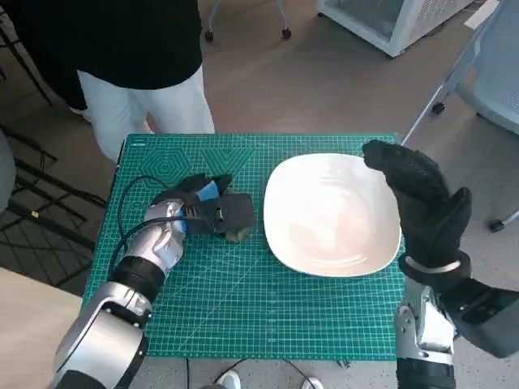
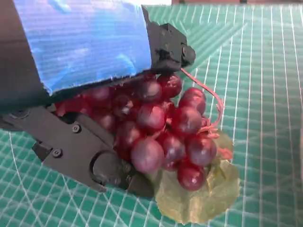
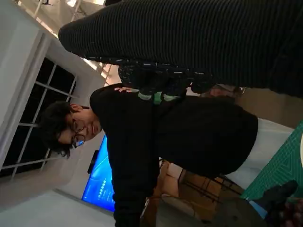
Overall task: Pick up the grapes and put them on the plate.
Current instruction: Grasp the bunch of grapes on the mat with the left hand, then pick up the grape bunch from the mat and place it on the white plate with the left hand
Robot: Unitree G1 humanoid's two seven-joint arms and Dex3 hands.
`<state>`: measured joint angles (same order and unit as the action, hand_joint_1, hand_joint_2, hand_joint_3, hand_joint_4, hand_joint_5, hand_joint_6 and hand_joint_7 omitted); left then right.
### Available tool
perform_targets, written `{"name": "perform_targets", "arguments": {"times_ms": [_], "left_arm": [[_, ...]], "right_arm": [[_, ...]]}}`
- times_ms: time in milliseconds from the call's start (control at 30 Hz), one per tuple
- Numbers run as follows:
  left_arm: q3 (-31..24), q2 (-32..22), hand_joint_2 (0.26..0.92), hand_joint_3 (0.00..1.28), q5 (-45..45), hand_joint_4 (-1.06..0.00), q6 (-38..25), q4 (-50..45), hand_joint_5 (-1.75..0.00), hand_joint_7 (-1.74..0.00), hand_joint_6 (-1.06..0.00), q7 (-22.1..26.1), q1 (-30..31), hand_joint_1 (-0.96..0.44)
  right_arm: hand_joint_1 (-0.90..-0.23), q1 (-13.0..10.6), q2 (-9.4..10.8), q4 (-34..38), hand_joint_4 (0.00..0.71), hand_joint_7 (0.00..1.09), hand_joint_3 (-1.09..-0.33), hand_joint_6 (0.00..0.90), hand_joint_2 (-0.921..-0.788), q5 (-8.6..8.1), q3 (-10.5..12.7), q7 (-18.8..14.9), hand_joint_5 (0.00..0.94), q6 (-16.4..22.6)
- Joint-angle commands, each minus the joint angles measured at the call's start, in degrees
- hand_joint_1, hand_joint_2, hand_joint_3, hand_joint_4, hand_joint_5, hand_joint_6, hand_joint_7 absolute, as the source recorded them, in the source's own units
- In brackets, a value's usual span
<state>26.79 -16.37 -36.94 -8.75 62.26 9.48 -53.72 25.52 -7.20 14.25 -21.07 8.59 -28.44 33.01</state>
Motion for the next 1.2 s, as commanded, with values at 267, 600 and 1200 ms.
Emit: {"name": "perform_targets", "arguments": {"times_ms": [267,600,1200], "left_arm": [[4.14,-0.54,0.902,0.24,-2.85,-0.48,0.02,-0.11,-1.52,-0.95,-0.6,-1.79,2.95,0.05],[4.14,-0.9,0.92,0.18,-2.09,-0.5,0.53,0.14,-1.54,-1.01,-0.6,-1.08,2.84,0.01],[4.16,-1.07,0.921,0.18,-1.66,-0.51,0.84,0.26,-1.53,-1.03,-0.59,-1.46,2.77,0.01]], "right_arm": [[-0.502,-1.31,0.17,-0.11,0.309,0.51,-0.599,0.022,-0.921,0.49,-0.3,0.48,0.0,-1.1],[-0.502,-1.26,0.15,-0.33,0.309,0.51,-0.6,0.021,-0.921,0.47,-0.21,0.63,0.0,-1.28],[-0.502,-1.3,0.4,-0.15,0.309,0.52,-0.6,0.018,-0.921,0.5,-0.23,0.81,0.0,-0.91]]}}
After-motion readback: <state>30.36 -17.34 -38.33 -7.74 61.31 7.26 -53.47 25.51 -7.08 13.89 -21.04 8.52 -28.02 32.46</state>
